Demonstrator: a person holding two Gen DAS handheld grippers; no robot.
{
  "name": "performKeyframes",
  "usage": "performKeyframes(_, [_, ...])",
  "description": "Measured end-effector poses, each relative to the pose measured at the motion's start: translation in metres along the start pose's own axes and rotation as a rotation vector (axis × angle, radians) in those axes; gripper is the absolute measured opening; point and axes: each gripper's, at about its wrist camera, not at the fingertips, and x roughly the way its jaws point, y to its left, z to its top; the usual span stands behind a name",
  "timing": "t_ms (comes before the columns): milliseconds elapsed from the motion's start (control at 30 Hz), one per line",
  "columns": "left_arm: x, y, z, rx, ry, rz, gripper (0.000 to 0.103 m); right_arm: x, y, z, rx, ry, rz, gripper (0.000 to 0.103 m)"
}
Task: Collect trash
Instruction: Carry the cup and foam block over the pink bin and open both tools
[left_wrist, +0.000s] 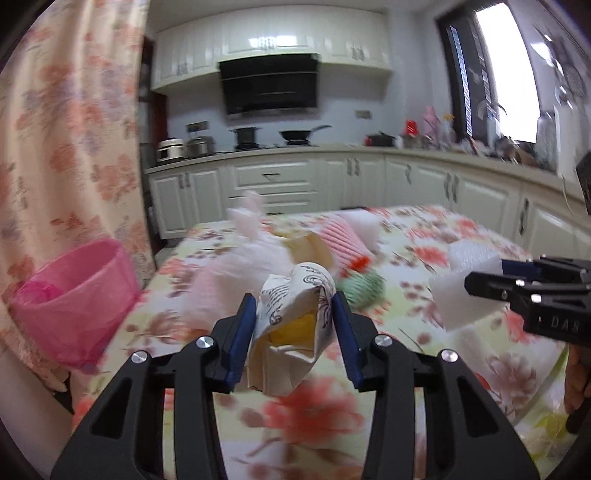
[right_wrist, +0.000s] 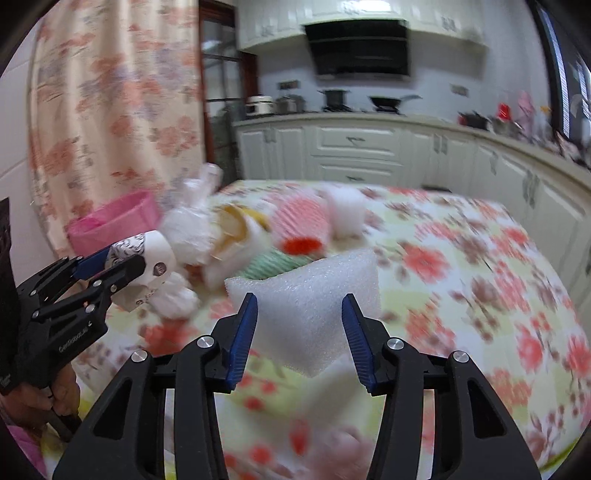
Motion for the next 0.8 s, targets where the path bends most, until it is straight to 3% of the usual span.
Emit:
performKeyframes(233, [-0.026, 0.059, 0.005, -0.119, -0.020, 0.045, 0.042, 0.012, 0.050, 0.038, -0.092, -0.035, 0.117, 0.048])
performKeyframes(533, [-0.046, 0.157, 0.025, -0.199, -0.072, 0.271, 0.038, 0.053, 0.138, 0.090, -0.229, -0.079, 0.284, 0.048])
performKeyframes(800, [-0.025, 0.263, 0.049, -0.278, -0.030, 0.341, 0.039, 0.107, 0.212, 0.134, -0.279, -0.072, 0.417, 0.048])
